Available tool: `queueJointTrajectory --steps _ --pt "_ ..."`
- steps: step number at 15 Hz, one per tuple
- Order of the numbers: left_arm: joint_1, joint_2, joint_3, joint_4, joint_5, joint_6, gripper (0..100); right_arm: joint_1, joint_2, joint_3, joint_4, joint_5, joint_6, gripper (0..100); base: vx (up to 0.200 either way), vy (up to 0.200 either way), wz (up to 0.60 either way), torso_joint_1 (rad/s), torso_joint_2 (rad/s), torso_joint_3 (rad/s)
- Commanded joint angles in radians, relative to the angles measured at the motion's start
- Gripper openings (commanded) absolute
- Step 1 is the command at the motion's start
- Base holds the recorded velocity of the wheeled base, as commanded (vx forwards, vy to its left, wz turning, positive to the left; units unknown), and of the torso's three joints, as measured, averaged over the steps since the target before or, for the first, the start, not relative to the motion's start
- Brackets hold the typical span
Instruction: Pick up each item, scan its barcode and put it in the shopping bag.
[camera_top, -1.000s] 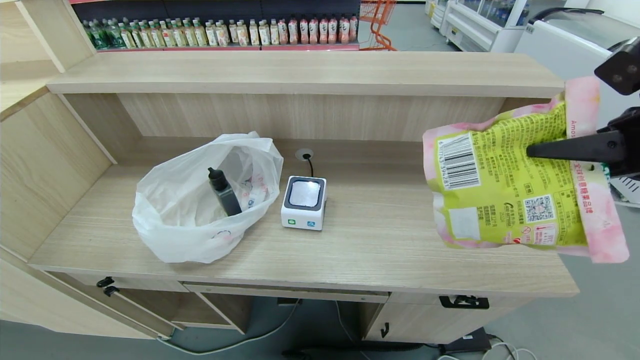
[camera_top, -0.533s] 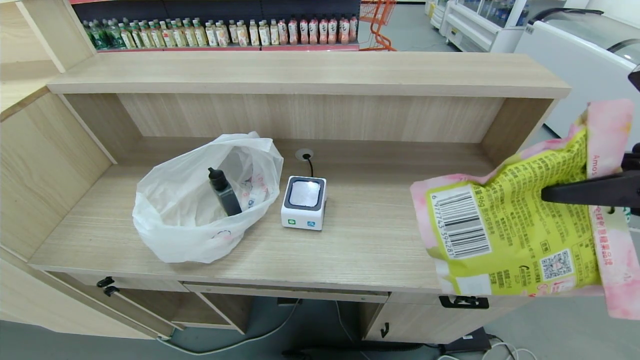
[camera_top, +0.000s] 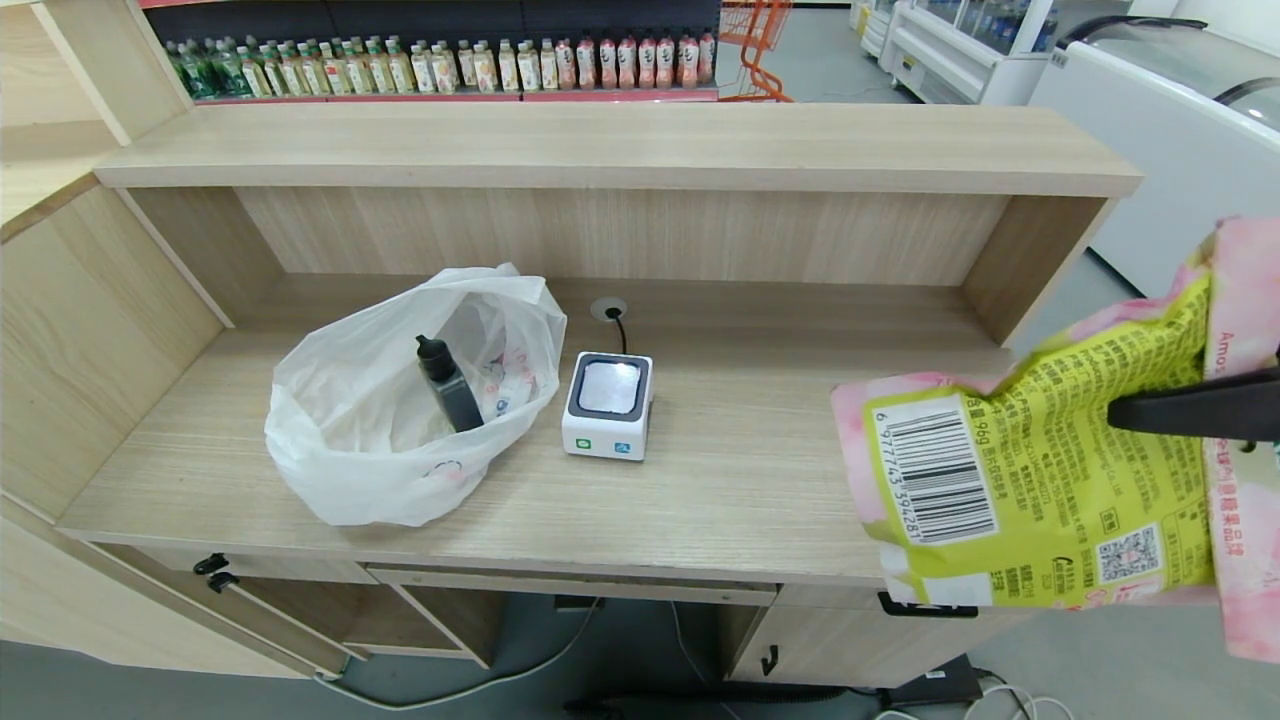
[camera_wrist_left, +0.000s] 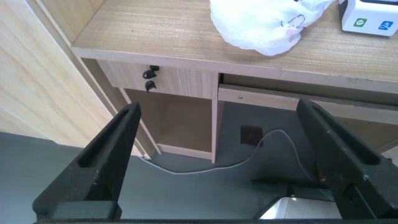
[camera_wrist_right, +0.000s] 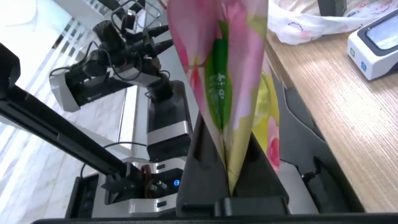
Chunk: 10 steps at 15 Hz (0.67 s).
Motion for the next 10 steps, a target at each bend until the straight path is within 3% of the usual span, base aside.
queueJointTrajectory --steps 1,10 --pt "0.002 0.0 0.0 0.0 0.0 0.0 100 0.002 -0.002 0.0 0.0 0.001 0.0 0 0.0 0.0 0.0 0.0 0.0 0.0" --pt "0.0 0.0 0.0 0.0 0.0 0.0 100 0.017 -0.035 0.026 0.0 0.0 -0.017 0 0.0 0.0 0.0 0.0 0.0 0.0"
